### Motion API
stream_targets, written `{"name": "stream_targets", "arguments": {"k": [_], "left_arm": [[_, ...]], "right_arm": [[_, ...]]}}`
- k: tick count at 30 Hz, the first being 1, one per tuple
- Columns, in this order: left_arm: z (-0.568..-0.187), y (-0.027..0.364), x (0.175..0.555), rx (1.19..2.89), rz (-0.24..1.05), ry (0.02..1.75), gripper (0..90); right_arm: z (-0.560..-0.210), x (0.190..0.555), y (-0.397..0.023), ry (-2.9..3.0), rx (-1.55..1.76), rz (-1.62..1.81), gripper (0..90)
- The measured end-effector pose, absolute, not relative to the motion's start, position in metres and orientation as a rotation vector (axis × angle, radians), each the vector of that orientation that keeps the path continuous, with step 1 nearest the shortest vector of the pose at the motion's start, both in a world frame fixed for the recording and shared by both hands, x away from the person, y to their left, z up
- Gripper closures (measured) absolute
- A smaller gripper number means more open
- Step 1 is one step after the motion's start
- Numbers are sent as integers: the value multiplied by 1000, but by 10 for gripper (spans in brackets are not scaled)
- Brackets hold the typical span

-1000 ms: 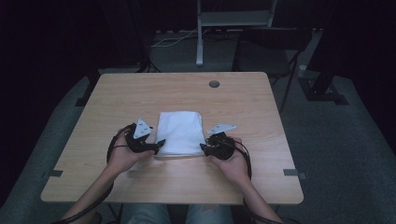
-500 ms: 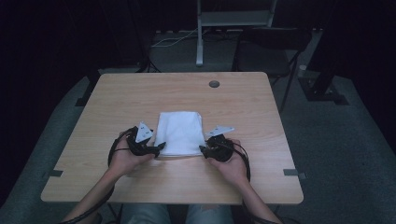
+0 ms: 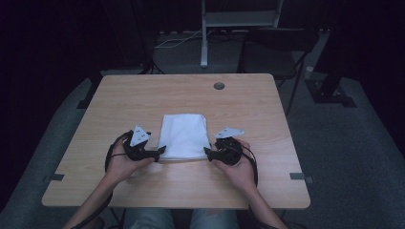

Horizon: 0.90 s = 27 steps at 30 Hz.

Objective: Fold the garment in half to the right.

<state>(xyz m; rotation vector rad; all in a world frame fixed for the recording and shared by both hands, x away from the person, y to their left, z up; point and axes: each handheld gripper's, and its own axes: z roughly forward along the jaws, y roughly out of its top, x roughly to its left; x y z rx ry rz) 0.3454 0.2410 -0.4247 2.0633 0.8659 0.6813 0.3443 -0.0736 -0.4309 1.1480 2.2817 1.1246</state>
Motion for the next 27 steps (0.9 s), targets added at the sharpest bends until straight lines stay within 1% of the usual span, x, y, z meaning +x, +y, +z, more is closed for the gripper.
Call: {"name": "stream_targets", "arguments": {"k": [5, 18, 27], "left_arm": [[-422, 247, 340, 2040, 689, 870, 213], [-421, 265, 330, 1985, 699, 896, 213], [-421, 276, 323, 1945, 699, 922, 213]], "right_arm": [[-431, 344, -79, 2274, 1158, 1127, 357], [-429, 342, -88, 2253, 1187, 1131, 311], [-429, 341, -95, 2241, 1198, 1127, 296]]}}
